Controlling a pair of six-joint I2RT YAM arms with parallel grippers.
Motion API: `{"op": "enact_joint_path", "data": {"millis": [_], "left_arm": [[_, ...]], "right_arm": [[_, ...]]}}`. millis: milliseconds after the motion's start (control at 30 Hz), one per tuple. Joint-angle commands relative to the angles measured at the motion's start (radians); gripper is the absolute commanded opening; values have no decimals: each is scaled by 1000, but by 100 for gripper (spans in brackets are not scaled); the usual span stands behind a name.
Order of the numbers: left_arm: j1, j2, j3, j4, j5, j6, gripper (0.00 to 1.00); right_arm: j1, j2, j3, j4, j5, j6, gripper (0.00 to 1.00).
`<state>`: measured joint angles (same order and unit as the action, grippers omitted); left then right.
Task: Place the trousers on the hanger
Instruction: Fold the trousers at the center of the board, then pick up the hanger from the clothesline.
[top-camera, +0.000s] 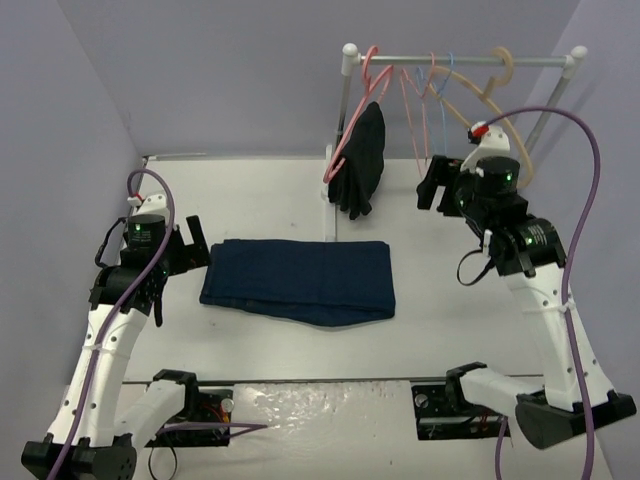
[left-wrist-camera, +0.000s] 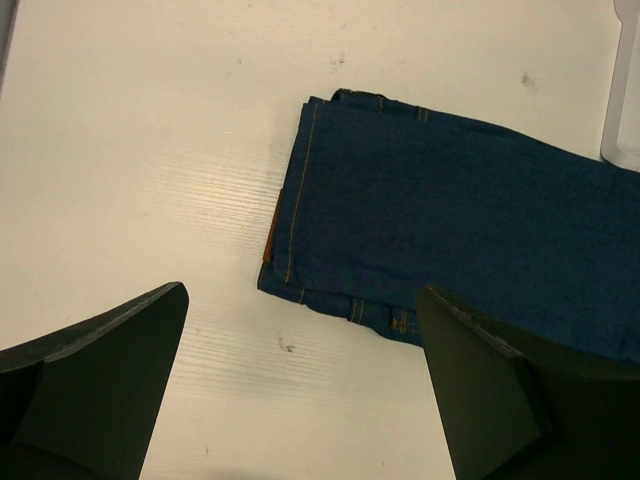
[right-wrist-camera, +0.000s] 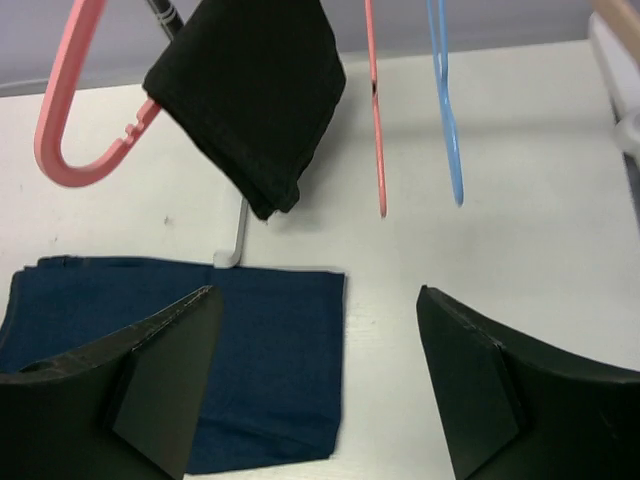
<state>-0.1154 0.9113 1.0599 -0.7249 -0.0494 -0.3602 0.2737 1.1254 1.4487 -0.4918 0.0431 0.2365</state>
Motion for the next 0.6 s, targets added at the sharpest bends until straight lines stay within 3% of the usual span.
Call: {"op": "enact_joint_path", "data": {"millis": [0,200,367,567], "left_arm": [[5,-65,-16,2,-5,45,97],[5,-106,-102,72,42,19,97],[3,-143,-180,96,-20,-16,97],[-5,-156,-205,110,-43,-20,97]], "right_arm": [[-23,149,211,-44,68,-142,73],[-110,292,415,-41,46,-253,57],[-208,404,536,-12,-35,-261,44],[-242,538,627,36,-105,-278,38]]}}
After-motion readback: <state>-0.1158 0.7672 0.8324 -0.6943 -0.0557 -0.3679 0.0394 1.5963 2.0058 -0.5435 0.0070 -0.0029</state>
